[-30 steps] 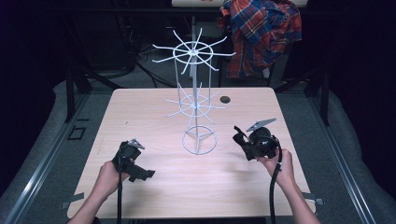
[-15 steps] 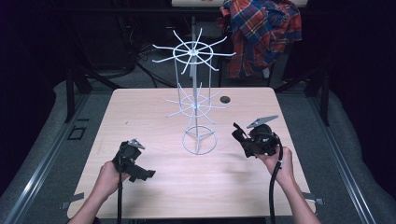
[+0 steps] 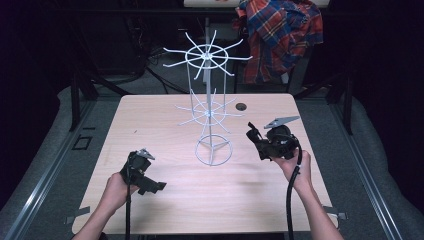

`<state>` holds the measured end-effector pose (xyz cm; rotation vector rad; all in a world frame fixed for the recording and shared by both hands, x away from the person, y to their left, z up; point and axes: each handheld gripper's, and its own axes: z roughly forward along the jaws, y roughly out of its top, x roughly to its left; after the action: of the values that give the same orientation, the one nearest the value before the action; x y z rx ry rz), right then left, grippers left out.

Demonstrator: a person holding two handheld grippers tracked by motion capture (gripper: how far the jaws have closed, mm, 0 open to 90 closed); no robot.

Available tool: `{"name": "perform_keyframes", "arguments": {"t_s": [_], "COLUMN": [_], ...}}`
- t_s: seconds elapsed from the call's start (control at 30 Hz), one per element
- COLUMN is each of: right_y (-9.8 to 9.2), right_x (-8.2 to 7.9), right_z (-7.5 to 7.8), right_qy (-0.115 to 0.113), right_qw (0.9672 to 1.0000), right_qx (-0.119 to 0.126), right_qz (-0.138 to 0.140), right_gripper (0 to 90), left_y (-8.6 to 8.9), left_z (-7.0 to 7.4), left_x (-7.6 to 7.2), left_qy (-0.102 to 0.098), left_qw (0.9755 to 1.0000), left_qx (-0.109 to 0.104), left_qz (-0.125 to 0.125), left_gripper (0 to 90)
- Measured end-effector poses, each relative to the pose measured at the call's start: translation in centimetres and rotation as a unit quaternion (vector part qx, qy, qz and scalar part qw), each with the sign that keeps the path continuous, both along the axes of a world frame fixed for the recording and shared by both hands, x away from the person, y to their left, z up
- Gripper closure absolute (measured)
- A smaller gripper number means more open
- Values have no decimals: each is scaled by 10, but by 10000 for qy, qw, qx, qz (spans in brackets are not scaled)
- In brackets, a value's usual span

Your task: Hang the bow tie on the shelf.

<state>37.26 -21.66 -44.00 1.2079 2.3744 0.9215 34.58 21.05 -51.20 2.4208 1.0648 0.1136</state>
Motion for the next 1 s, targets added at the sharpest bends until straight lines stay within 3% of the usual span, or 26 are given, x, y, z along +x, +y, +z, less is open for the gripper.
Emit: {"name": "perform_keyframes", "arguments": {"t_s": [0.33,0.6,1.0], "right_y": [2,3,11], "right_x": [9,7,4], "right_z": [12,17,36], "right_qy": [-222,-291,-595], "right_qw": [9996,9994,9978], "right_qx": [183,168,297], "right_qz": [-44,-45,56], "right_gripper": [770,769,769], "left_y": [1,0,-1], "left_z": [0,0,0], "left_x": [0,0,0], "left_qy": [-1,8,11], "left_qw": [10000,10000,10000], "left_qx": [-23,-4,-8], "left_qz": [9,-11,-7], "left_gripper": [0,0,0]}}
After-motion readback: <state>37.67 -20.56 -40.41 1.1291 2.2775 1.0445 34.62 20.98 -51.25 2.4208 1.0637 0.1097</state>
